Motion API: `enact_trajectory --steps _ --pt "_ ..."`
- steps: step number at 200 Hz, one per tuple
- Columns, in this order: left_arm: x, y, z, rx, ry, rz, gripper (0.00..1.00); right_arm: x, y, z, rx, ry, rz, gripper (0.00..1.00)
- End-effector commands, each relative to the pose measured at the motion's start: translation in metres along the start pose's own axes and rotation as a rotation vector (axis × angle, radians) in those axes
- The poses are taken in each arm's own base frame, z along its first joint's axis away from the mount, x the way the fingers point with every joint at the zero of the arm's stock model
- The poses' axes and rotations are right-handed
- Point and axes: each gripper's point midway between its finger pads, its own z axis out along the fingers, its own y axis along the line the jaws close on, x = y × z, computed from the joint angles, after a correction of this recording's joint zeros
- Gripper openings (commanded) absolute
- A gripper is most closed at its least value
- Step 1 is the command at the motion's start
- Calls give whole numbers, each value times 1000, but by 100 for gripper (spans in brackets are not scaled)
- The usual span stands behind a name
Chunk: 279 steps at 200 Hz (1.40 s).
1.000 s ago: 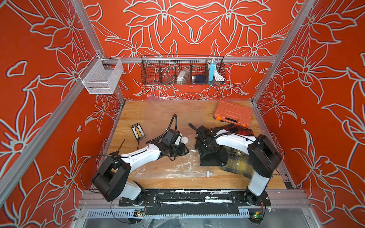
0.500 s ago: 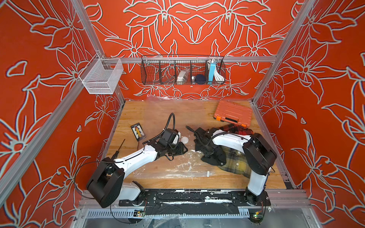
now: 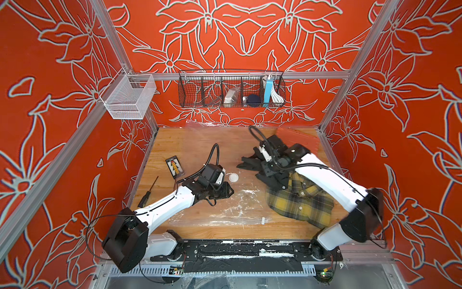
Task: Place the folded shirt into the vacuum bag
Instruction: Pick up the shirt from the center of the board, then open the vacuum bag at the center of the board.
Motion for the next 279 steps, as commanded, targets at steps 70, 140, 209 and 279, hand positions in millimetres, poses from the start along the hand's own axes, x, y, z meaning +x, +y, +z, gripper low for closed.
enact_trajectory --steps 70,140,209,279 --pt "14 9 -22 -95 -9 22 47 49 25 16 -344 26 402 0" --pt "1 25 -37 -177 -27 7 53 78 43 122 -222 223 416 0" --pt "9 24 -46 -201 40 67 66 77 17 196 1 416 313 0" --pt "40 10 -39 -196 168 185 75 46 -7 210 65 441 232 0"
